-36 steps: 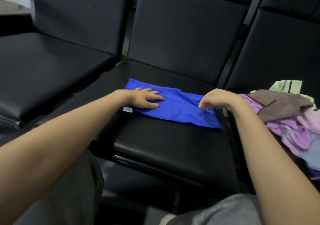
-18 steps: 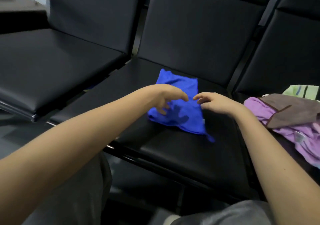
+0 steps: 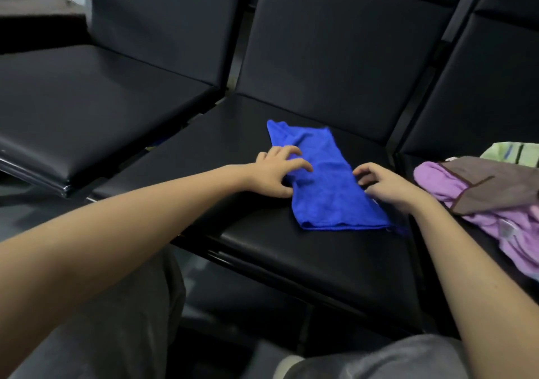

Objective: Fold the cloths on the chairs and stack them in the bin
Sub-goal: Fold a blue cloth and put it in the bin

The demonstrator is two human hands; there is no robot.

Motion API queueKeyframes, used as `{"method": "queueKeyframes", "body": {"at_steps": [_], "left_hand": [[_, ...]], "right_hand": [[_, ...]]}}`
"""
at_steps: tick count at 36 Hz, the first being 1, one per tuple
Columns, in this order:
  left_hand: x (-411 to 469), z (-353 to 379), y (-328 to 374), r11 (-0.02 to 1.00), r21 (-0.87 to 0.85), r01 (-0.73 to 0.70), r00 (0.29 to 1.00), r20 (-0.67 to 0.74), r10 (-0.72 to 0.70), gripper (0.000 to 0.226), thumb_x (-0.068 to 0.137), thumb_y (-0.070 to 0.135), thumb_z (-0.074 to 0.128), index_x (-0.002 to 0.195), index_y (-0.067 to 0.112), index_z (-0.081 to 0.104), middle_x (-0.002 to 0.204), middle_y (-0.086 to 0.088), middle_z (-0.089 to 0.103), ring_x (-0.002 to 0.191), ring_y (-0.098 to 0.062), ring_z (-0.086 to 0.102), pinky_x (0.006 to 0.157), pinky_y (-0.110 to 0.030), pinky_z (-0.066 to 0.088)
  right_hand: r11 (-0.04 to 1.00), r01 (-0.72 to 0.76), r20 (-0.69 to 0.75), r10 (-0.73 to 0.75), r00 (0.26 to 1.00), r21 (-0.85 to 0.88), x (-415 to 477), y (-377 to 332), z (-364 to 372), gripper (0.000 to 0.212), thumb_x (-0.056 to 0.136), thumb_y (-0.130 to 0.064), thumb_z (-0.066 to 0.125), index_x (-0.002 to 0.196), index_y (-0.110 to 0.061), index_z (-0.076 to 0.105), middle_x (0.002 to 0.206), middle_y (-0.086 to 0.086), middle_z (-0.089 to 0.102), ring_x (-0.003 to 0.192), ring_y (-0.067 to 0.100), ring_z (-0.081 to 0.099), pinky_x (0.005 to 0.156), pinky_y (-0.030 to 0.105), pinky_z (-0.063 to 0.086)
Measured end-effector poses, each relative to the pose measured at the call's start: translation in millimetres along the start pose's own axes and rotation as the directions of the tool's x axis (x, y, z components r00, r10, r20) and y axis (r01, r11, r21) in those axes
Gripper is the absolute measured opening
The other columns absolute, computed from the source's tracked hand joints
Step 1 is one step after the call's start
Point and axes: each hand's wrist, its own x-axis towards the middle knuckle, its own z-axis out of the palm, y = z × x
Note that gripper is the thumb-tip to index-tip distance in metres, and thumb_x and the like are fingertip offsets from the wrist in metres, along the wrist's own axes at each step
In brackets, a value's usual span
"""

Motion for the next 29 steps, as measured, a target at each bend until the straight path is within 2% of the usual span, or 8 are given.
{"method": "queueKeyframes", "body": {"at_steps": [3, 6, 11, 13, 16, 19, 23, 29], "left_hand": [[-0.2, 4.7, 15.3, 0.989, 0.025, -0.147, 0.983, 0.114, 0.143, 0.047, 0.087, 0.028, 0.060, 0.131, 0.037, 0.047, 0.143, 0.004, 0.029, 0.133, -0.020, 0.020, 0.106, -0.042, 0.017], [3.4, 8.2, 19.7, 0.977, 0.047, -0.208, 0.971, 0.128, 0.201, 0.028, 0.090, 0.031, 0.056, 0.118, 0.035, 0.060, 0.127, 0.016, 0.051, 0.122, -0.013, 0.031, 0.099, -0.041, 0.020], [12.3, 4.4, 14.0, 0.977, -0.203, 0.062, 0.997, -0.028, -0.069, 0.045, 0.096, 0.042, 0.048, 0.062, 0.019, 0.030, 0.063, 0.005, 0.036, 0.067, -0.012, 0.037, 0.088, -0.034, 0.026], [14.6, 2.4, 10.1, 0.920, -0.373, 0.117, 0.987, -0.060, -0.149, 0.046, 0.096, 0.042, 0.049, 0.063, 0.013, 0.038, 0.063, 0.002, 0.036, 0.063, -0.012, 0.034, 0.074, -0.032, 0.032], [12.7, -0.5, 8.8, 0.803, -0.587, 0.103, 0.977, -0.090, -0.192, 0.046, 0.098, 0.034, 0.049, 0.078, -0.007, 0.053, 0.072, -0.007, 0.046, 0.068, -0.015, 0.041, 0.065, -0.031, 0.034], [12.0, -3.6, 10.5, 0.726, -0.679, 0.111, 0.963, -0.108, -0.248, 0.042, 0.099, 0.029, 0.048, 0.088, -0.010, 0.058, 0.082, -0.008, 0.054, 0.077, -0.016, 0.047, 0.072, -0.029, 0.038], [19.7, -9.6, 13.1, 0.681, -0.713, 0.168, 0.935, -0.103, -0.339, 0.034, 0.099, 0.024, 0.049, 0.067, 0.013, 0.053, 0.072, -0.002, 0.055, 0.068, -0.010, 0.049, 0.061, -0.018, 0.038], [26.7, -11.8, 10.4, 0.500, -0.830, 0.250, 0.858, -0.050, -0.511, 0.029, 0.095, 0.022, 0.049, 0.068, 0.013, 0.051, 0.080, -0.005, 0.055, 0.076, -0.019, 0.053, 0.071, -0.028, 0.042]], "right_hand": [[0.976, -0.035, 0.191, -0.007, 0.982, 0.217, -12.9, -11.6, 1.3, 0.053, 0.082, 0.025, 0.034, 0.114, -0.015, 0.048, 0.091, 0.006, 0.051, 0.069, 0.011, 0.046, 0.044, 0.010, 0.037], [0.995, 0.058, 0.247, -0.075, 0.966, 0.076, -17.8, -14.9, 2.4, 0.055, 0.082, 0.023, 0.037, 0.117, -0.018, 0.049, 0.098, 0.007, 0.052, 0.065, 0.011, 0.043, 0.046, 0.012, 0.036], [0.970, 0.165, 0.213, -0.125, 0.969, -0.180, -15.4, -19.1, 3.1, 0.060, 0.080, 0.020, 0.038, 0.113, -0.028, 0.049, 0.121, 0.007, 0.046, 0.064, 0.011, 0.051, 0.060, 0.026, 0.041], [0.963, 0.198, 0.266, -0.146, 0.953, -0.182, -18.0, -18.7, 1.6, 0.065, 0.080, 0.012, 0.048, 0.126, -0.033, 0.040, 0.136, 0.001, 0.035, 0.104, 0.017, 0.052, 0.082, 0.028, 0.042], [0.976, 0.176, 0.409, -0.110, 0.906, -0.127, -23.7, -21.6, 0.2, 0.081, 0.065, -0.017, 0.060, 0.137, -0.041, 0.030, 0.152, -0.019, 0.016, 0.144, 0.010, 0.012, 0.110, 0.026, 0.021], [0.916, 0.124, 0.462, 0.074, 0.884, -0.383, -24.1, -24.8, 0.9, 0.093, 0.078, -0.003, 0.060, 0.148, -0.042, 0.013, 0.154, -0.025, -0.011, 0.142, 0.011, -0.024, 0.116, 0.037, 0.007], [0.926, 0.140, 0.507, 0.063, 0.859, -0.351, -32.2, -32.1, 2.9, 0.097, 0.082, -0.004, 0.063, 0.145, -0.048, 0.004, 0.149, -0.026, -0.014, 0.142, 0.010, -0.023, 0.119, 0.038, 0.003], [0.988, 0.131, 0.576, -0.062, 0.815, -0.080, -42.2, -39.9, 9.0, 0.090, 0.048, -0.065, 0.071, 0.117, -0.074, 0.014, 0.159, -0.004, -0.014, 0.145, 0.009, -0.015, 0.120, 0.042, 0.001]]}}
